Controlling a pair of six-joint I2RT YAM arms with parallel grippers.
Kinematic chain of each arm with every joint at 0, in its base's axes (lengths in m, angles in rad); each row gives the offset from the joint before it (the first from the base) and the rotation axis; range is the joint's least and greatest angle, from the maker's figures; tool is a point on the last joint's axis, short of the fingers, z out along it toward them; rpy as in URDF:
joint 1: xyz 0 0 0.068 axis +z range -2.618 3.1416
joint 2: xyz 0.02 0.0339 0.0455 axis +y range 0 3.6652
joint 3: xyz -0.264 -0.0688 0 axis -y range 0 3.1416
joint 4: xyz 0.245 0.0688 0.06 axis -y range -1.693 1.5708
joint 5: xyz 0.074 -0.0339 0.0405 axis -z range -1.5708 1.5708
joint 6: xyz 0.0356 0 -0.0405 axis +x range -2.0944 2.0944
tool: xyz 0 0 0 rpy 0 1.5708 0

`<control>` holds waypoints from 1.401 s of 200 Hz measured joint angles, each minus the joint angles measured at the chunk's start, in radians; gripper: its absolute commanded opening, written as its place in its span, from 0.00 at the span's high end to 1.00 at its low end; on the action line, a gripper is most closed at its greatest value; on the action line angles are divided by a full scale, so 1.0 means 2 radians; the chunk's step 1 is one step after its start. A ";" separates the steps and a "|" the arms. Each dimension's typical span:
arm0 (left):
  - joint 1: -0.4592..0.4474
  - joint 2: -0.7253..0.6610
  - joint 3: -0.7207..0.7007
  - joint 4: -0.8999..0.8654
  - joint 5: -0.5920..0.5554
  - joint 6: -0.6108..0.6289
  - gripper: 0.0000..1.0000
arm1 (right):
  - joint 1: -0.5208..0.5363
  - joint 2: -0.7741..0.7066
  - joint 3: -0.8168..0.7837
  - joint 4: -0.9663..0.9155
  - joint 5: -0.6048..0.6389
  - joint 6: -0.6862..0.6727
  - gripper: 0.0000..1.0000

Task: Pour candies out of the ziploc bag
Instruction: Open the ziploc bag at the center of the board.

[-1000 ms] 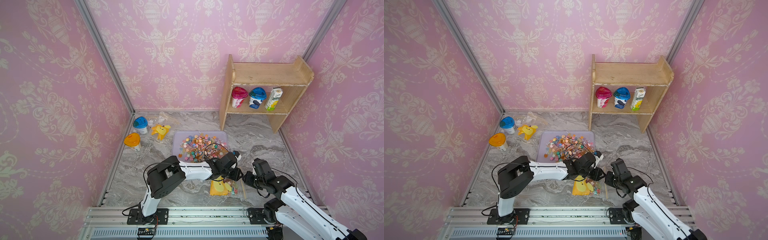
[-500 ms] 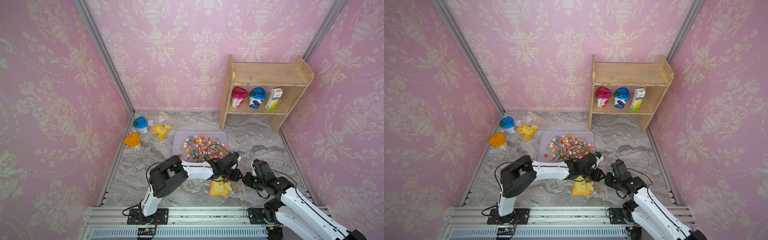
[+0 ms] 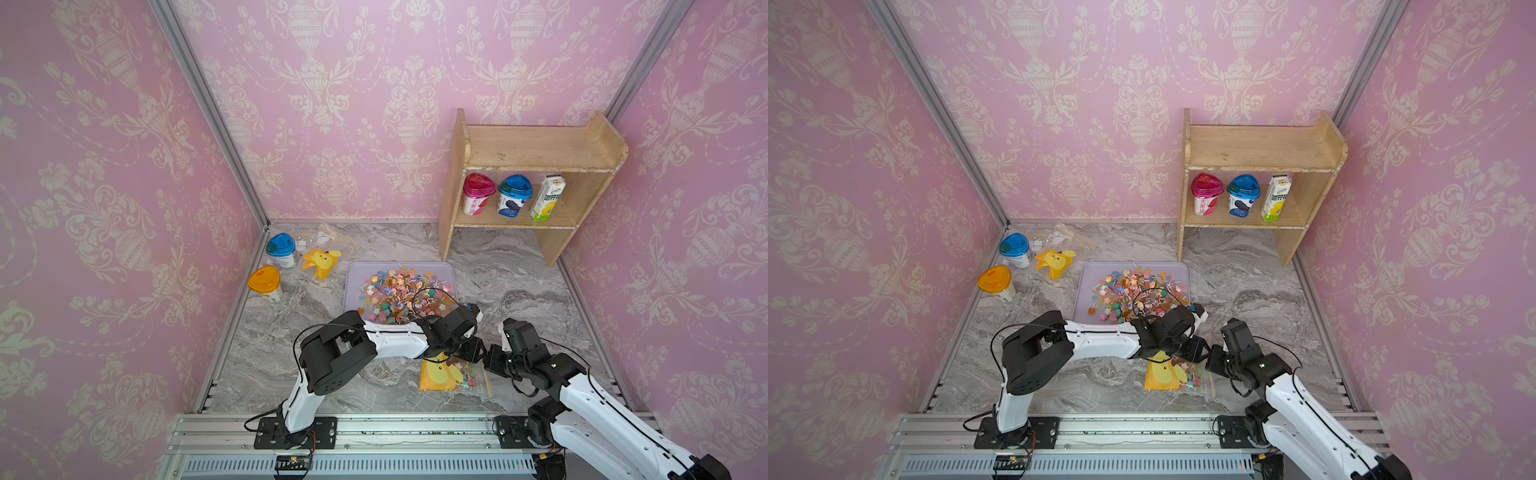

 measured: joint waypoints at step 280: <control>-0.003 0.007 0.021 -0.049 -0.011 0.013 0.67 | -0.003 -0.043 -0.007 -0.002 -0.006 0.000 1.00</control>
